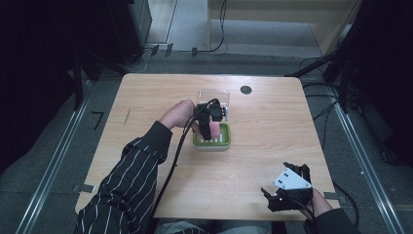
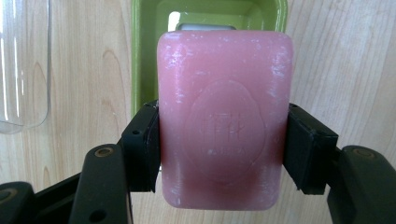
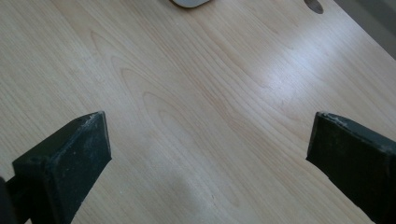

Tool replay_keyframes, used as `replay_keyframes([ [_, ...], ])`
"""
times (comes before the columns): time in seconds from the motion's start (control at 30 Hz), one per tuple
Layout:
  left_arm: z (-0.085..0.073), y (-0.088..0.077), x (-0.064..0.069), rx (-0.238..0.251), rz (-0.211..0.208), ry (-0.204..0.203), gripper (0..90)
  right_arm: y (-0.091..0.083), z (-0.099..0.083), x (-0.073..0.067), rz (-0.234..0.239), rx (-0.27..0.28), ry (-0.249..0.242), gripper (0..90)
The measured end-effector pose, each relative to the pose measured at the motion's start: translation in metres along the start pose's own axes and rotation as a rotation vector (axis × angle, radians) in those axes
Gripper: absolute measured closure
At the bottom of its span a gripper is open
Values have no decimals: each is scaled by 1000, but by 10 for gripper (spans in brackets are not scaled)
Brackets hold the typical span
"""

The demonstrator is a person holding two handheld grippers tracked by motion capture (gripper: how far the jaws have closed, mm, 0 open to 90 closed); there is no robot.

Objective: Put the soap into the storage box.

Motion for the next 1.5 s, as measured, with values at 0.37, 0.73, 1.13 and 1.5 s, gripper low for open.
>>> replay_keyframes([
  [0.37,5,10,-3,-11,-9,9,386,0,0,0,-1,-1,-1,0],
  [0.73,8,19,-7,-8,7,13,387,0,0,0,2,-1,-2,0],
  [1.13,10,29,-9,-10,5,10,386,0,0,0,3,-2,-9,0],
  [1.5,15,36,-9,-13,-1,27,385,0,-1,0,3,-6,-6,0],
])
Point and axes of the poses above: each handheld gripper's, and its own axes: y roughly forward along the jaws, z roughly out of its top, x roughly to its right, the point moved 3 cm from there along y, roughly forward along the jaws, and after that the axes turned 10 degrees about -x, right-handed, at the moved point
